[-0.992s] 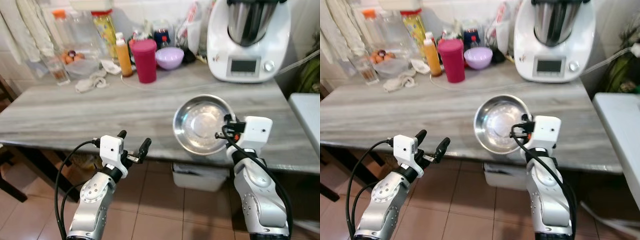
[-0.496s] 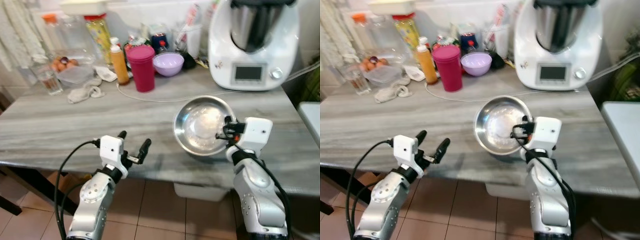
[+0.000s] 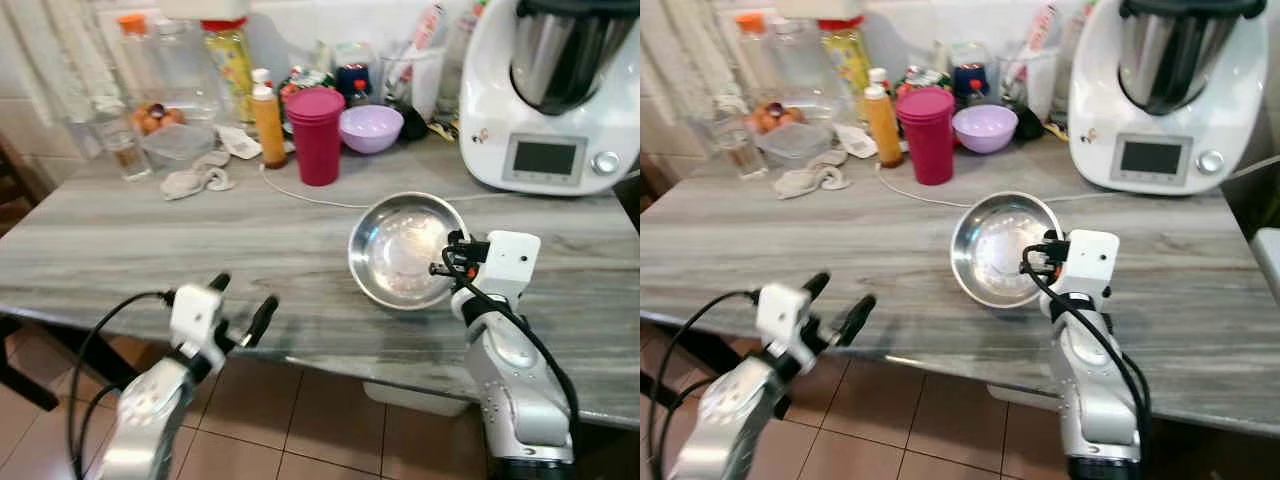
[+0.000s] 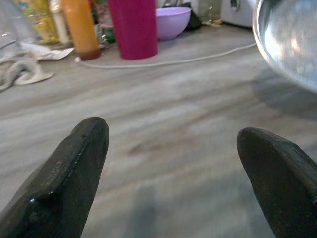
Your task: Setting the table
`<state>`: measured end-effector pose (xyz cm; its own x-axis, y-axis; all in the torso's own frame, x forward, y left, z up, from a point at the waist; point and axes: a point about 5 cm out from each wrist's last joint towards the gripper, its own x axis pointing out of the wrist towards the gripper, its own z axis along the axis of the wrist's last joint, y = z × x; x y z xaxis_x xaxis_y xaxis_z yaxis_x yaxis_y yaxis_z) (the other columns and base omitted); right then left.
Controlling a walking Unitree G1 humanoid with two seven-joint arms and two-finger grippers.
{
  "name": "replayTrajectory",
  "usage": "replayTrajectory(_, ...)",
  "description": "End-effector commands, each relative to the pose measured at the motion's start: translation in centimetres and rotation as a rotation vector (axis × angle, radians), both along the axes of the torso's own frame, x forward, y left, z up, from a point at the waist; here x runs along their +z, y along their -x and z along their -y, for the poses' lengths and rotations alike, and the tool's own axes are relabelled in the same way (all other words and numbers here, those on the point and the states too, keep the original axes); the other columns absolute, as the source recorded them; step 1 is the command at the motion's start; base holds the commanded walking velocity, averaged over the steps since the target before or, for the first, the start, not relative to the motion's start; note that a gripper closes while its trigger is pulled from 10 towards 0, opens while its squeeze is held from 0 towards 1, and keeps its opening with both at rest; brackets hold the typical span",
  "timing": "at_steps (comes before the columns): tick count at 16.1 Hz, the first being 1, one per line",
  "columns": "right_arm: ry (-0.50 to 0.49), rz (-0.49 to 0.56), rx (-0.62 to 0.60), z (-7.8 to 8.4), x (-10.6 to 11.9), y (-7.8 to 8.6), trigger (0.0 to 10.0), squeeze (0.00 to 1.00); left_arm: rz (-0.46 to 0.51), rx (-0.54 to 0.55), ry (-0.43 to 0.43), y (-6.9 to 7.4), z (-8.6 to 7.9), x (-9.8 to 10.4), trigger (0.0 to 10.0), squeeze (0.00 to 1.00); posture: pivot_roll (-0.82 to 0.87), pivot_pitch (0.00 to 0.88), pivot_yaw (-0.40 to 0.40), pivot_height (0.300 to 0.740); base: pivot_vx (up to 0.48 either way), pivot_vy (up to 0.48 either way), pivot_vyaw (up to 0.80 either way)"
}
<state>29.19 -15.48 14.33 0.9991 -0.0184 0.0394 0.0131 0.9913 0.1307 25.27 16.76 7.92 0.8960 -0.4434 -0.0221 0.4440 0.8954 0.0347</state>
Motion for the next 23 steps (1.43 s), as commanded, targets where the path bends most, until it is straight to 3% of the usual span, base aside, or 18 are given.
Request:
replayTrajectory(1, -0.044, 0.017, 0.029, -0.4, 0.4, -0.1, 10.0, 0.00, 0.023, -0.040, -0.026, 0.3, -0.2, 0.5, 10.0, 0.00, -0.24, 0.025, 0.074, 0.740, 0.000, 0.000, 0.00)
replayTrajectory(2, -0.019, 0.000, 0.031, -0.4, 0.2, -0.1, 10.0, 0.00, 0.016, -0.054, -0.029, 0.5, -0.3, 0.4, 10.0, 0.00, -0.24, 0.025, 0.074, 0.740, 0.000, 0.000, 0.00)
replayTrajectory(4, -0.148, -0.055, 0.119, -1.3, -0.4, 0.1, 10.0, 0.00, 0.010, -0.073, -0.039, 0.7, -0.2, 0.3, 10.0, 0.00, -0.25, 0.025, 0.077, 0.740, 0.000, 0.000, 0.00)
replayTrajectory(6, -0.186, -0.072, 0.146, -2.2, -0.8, 0.1, 10.0, 0.00, 0.012, -0.088, -0.039, 0.8, -0.1, 0.3, 10.0, 0.00, -0.24, 0.025, 0.076, 0.740, 0.000, 0.000, 0.00)
replayTrajectory(8, -0.182, -0.101, 0.139, -2.6, -1.4, -0.1, 10.0, 0.00, 0.010, -0.094, -0.037, 0.8, -0.1, 0.1, 10.0, 0.00, -0.24, 0.024, 0.076, 0.740, 0.000, 0.000, 0.00)
replayTrajectory(10, -0.112, -0.124, 0.096, -2.5, -1.8, -0.6, 10.0, 0.00, -0.001, -0.102, -0.033, 0.8, -0.1, -0.5, 10.0, 0.00, -0.25, 0.024, 0.073, 0.740, 0.000, 0.000, 0.00)
replayTrajectory(15, -0.137, -0.171, 0.097, -3.0, -2.5, -1.5, 10.0, 0.00, -0.035, -0.143, -0.045, 0.9, -0.9, -2.3, 10.0, 0.00, -0.24, 0.021, 0.071, 0.740, 0.000, 0.000, 0.00)
replayTrajectory(17, -0.165, -0.208, 0.092, -3.3, -2.7, -2.1, 10.0, 0.00, -0.039, -0.145, -0.047, 0.9, -1.2, -2.9, 10.0, 0.00, -0.24, 0.021, 0.070, 0.740, 0.000, 0.000, 0.00)
replayTrajectory(19, -0.259, -0.240, 0.069, -3.6, -3.1, -2.7, 10.0, 0.00, -0.034, -0.154, -0.041, 0.9, -1.1, -3.1, 10.0, 0.00, -0.24, 0.023, 0.063, 0.740, 0.000, 0.000, 0.00)
replayTrajectory(23, -0.308, -0.289, 0.058, -3.8, -3.5, -3.4, 10.0, 0.00, -0.026, -0.186, -0.033, 1.1, -0.9, -3.4, 10.0, 0.00, -0.23, 0.024, 0.058, 0.740, 0.000, 0.000, 0.00)
